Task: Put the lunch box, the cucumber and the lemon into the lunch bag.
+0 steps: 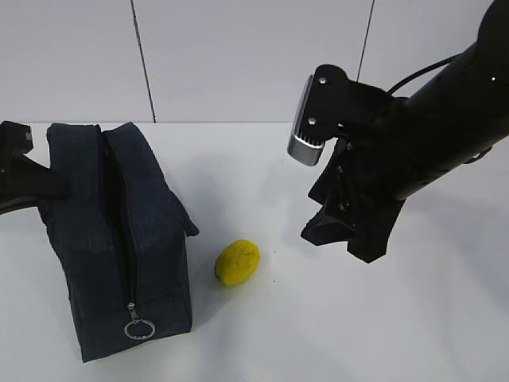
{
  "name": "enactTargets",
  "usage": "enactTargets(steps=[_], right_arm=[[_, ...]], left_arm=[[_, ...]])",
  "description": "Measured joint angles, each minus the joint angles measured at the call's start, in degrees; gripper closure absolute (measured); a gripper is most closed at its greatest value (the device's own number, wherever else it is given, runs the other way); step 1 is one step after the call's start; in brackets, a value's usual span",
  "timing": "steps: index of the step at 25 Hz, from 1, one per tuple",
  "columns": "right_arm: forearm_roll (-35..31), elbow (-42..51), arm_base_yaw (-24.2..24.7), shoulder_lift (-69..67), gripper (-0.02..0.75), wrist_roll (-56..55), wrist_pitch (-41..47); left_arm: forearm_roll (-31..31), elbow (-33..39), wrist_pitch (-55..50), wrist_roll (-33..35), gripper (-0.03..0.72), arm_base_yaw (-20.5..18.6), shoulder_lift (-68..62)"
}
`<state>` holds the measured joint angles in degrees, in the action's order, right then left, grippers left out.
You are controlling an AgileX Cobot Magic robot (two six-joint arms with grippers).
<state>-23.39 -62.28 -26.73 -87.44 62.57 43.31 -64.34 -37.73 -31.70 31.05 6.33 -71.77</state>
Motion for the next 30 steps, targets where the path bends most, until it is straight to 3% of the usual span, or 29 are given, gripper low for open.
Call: enactTargets(steps=[6,14,26,30], right_arm=[[0.1,0.0,0.0,-4.0,0.322,5.8,0.3],[7.8,0.0,0.0,-5.3,0.329,9.2,-3.8],[6.8,0.0,0.0,-5.7,0.33,9.7,-2.7],[5.1,0.0,0.0,-7.6,0.33,15.9,-2.7]], left_arm=[[0.6,0.0,-0.1,0.1,0.691,0.0,0.0],[1.0,0.0,-0.1,0.1,0.691,0.0,0.0],[1.0,0.0,-0.1,0.1,0.691,0.0,0.0],[1.0,0.0,-0.1,0.1,0.691,0.0,0.0]])
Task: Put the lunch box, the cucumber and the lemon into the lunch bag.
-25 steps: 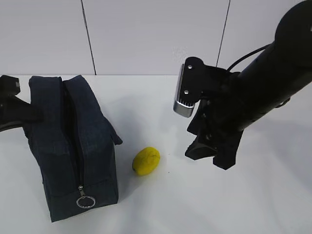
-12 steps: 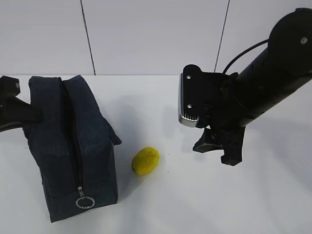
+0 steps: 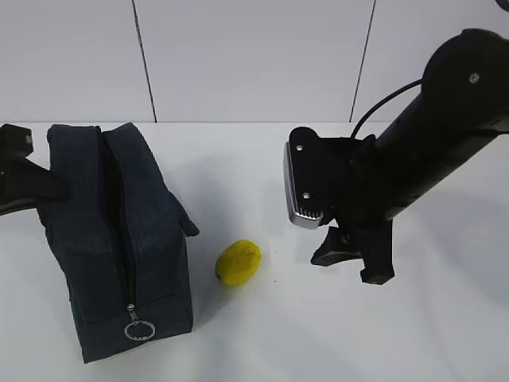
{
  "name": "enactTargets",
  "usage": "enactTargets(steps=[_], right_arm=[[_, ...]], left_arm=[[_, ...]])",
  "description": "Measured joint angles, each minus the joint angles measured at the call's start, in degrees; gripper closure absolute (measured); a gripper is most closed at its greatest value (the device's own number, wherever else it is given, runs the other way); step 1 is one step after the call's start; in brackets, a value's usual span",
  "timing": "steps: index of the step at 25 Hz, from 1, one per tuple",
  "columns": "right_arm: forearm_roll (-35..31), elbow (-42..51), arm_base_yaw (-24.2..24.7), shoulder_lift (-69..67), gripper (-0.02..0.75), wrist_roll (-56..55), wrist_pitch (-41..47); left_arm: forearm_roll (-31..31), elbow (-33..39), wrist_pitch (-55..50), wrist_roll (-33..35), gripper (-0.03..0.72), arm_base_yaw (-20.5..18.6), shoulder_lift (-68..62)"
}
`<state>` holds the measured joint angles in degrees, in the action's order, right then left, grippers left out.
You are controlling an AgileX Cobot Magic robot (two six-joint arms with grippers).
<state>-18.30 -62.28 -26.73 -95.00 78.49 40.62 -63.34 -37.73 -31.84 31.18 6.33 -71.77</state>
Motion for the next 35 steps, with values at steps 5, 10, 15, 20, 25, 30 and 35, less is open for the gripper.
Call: enactTargets(steps=[5,10,15,20,25,30,35], right_arm=[[-4.7,0.0,0.0,-2.5,0.33,11.0,-0.1],[-7.2,-1.3,0.0,-4.2,0.33,24.6,-0.9],[-11.9,-3.5,0.0,-6.1,0.33,36.8,-2.9],[-15.3,-6.1,0.0,-8.6,0.33,43.4,-3.1],[-17.3,-6.6,-0.1,-10.0,0.33,44.4,-2.8],[-21.0,-6.8,-0.7,-10.1,0.253,44.5,-3.7],[-22.2,-6.8,-1.8,-12.0,0.17,44.8,-5.2]], left_arm=[[0.9,0.0,0.0,0.0,0.691,0.0,0.0],[1.7,0.0,0.0,0.1,0.691,0.0,0.0],[1.8,0.0,0.0,0.2,0.691,0.0,0.0],[1.9,0.0,0.0,0.2,0.691,0.0,0.0],[1.9,0.0,0.1,0.2,0.691,0.0,0.0],[2.1,0.0,0.1,0.2,0.691,0.0,0.0],[2.2,0.0,0.1,0.2,0.691,0.0,0.0]])
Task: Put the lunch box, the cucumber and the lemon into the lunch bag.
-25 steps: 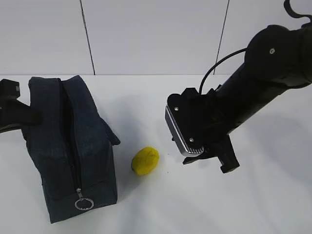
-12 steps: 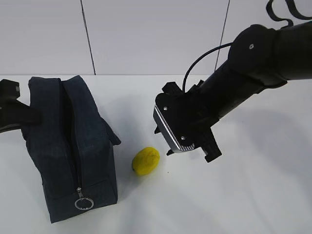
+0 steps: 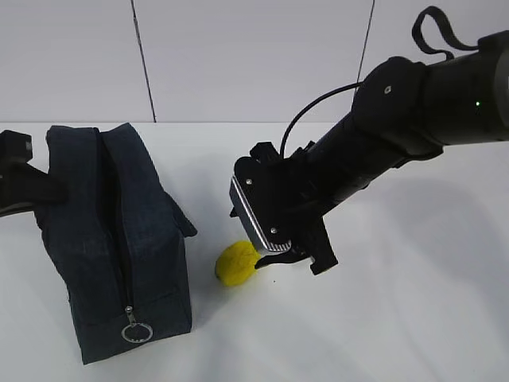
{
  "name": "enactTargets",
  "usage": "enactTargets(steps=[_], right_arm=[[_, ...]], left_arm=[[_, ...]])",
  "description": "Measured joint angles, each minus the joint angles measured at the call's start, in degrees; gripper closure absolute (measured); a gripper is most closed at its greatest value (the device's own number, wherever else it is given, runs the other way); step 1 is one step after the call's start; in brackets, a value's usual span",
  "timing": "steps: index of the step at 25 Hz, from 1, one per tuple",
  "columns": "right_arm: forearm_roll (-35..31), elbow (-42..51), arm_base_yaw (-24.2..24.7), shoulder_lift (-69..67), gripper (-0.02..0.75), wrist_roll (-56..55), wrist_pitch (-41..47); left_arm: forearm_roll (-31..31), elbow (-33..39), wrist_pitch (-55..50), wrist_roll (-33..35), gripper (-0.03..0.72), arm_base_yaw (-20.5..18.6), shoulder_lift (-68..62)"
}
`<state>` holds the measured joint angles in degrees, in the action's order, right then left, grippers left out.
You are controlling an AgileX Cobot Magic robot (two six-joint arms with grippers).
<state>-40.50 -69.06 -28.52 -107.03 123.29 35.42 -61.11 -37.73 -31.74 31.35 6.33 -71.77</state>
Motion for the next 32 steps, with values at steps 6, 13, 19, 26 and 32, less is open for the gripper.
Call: enactTargets(steps=[6,13,19,26,32], right_arm=[[-0.3,0.0,-0.1,-2.0,0.163,0.0,-0.2],[-0.7,0.0,-0.1,-4.3,0.162,0.2,-2.7],[-2.2,-0.1,-0.1,-4.9,0.162,0.3,-4.4],[-2.8,-0.1,-0.1,-6.3,0.161,0.3,-4.9],[-5.9,-1.3,-0.1,-7.9,0.161,0.4,-5.8]], left_arm=[[0.1,0.0,0.0,0.0,0.691,0.0,0.0],[0.1,0.0,0.1,0.0,0.691,0.0,0.0],[0.1,0.0,0.1,0.0,0.691,0.0,0.0],[0.1,0.0,0.1,0.0,0.691,0.0,0.0],[0.1,0.0,0.1,0.0,0.691,0.0,0.0]])
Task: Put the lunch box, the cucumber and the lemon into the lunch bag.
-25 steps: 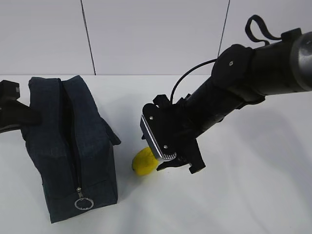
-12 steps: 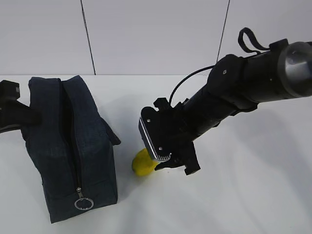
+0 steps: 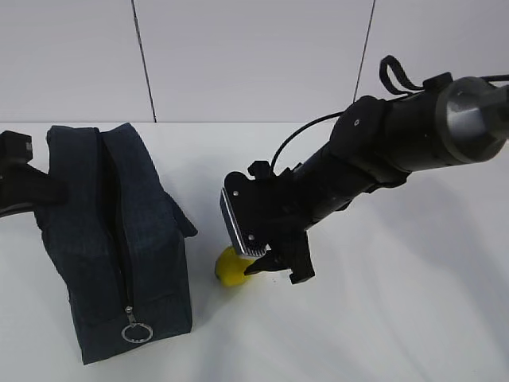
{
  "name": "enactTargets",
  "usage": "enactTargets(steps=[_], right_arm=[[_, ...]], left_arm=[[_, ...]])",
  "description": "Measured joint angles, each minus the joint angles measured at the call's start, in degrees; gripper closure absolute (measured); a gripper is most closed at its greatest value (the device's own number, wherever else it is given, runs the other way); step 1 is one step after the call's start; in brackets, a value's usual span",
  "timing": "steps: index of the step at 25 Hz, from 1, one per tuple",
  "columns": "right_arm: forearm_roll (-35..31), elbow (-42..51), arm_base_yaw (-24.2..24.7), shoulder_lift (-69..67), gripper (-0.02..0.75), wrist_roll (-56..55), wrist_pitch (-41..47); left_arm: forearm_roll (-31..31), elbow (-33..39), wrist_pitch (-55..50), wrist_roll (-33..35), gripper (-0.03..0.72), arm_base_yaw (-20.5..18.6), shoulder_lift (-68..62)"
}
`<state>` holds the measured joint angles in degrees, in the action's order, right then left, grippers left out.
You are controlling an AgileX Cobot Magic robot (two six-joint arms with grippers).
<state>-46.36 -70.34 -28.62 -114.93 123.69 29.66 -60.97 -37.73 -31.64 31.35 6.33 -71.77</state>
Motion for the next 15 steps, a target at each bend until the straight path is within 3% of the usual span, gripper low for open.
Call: enactTargets(steps=[15], right_arm=[[-3.5,-1.3,0.0,-1.3,0.161,0.1,1.6]], left_arm=[[0.0,0.0,0.0,0.0,0.691,0.0,0.0]])
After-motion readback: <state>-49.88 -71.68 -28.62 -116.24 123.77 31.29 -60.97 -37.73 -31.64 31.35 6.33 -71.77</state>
